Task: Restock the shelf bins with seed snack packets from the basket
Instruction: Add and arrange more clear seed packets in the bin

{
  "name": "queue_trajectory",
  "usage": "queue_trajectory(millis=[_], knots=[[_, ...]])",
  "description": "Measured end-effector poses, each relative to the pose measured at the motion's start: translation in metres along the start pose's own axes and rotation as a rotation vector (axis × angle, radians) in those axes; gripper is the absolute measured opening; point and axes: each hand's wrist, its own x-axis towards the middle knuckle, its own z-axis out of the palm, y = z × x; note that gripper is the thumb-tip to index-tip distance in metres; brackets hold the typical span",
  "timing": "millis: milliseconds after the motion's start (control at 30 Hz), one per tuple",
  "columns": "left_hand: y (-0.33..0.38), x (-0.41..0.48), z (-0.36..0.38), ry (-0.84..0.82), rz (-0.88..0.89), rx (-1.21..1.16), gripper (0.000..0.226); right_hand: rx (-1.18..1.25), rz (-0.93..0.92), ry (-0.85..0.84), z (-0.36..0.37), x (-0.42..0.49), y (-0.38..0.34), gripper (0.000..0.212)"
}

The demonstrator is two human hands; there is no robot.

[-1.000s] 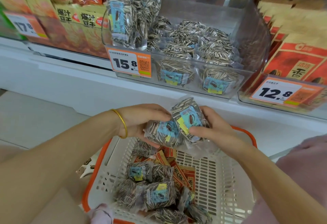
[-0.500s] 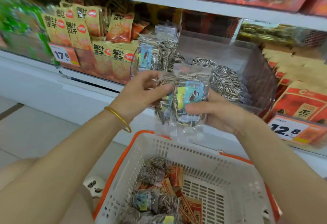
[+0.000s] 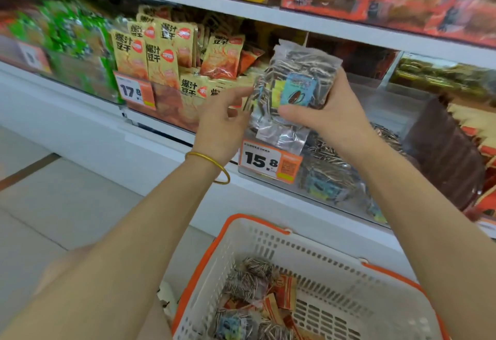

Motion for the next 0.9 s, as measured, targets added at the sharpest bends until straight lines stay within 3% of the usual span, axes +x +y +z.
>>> queue_trajectory(millis=[133,334,567,901], knots=[[-0.003,-0.001,0.004,-0.009,-0.029,0.029,0.037,-0.197,-0.034,-0.010,0.002,0.002,-0.004,0.057],[-0.008,0.001,0.006,0.037,-0.047,0.038,0.023,-0.290,0.073,-0.083,0.005,0.004,-0.006,0.047],[0.000,-0.001,0.004,-0.013,0.045,0.004,0.039,-0.270,0.011,-0.034,0.003,0.005,-0.010,0.049],[-0.015,0.004,0.008,0.053,0.044,0.117,0.042,-0.300,0.080,-0.213,0.001,0.011,-0.024,0.047]])
